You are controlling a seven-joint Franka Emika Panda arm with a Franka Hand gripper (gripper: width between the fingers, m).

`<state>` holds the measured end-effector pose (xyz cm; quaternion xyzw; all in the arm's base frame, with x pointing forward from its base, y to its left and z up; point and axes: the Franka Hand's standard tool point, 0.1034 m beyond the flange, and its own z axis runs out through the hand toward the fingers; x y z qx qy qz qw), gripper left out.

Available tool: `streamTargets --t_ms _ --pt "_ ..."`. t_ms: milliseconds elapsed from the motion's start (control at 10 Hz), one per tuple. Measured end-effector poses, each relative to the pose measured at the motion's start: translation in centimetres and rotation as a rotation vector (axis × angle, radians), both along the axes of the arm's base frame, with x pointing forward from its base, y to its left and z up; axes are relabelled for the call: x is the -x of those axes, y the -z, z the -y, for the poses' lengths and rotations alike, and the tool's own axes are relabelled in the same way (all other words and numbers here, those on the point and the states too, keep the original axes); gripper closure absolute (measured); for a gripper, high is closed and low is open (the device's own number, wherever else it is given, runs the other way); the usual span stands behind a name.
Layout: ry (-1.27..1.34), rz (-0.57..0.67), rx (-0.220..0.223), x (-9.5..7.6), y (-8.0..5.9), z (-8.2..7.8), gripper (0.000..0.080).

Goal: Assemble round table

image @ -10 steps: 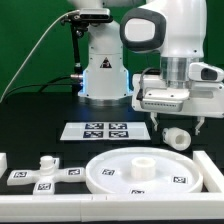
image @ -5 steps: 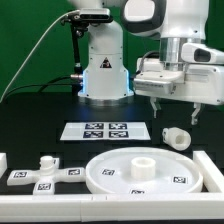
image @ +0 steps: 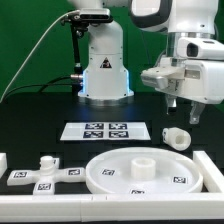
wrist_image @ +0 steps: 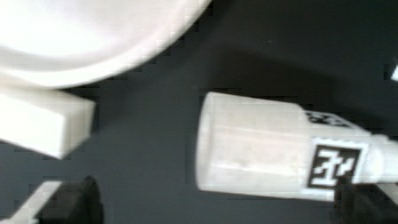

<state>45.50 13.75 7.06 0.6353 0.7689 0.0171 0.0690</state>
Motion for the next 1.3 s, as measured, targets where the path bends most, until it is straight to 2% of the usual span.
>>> streamTargets --t_ms 500,600,800,900,1300 --pt "0.319 0.014 -0.047 0.2 0.1 -0.1 0.0150" --pt "0.472 0.034 -0.100 0.5 0.1 -0.4 0.0150" --pt "0.854 0.026 -0.176 1.0 0.4 -0.1 0.0150" --pt "0.966 0.012 -0.195 0.7 0.4 0.6 0.0150" --pt "1.198 0.001 -0.237 0.7 0.4 0.1 0.0150"
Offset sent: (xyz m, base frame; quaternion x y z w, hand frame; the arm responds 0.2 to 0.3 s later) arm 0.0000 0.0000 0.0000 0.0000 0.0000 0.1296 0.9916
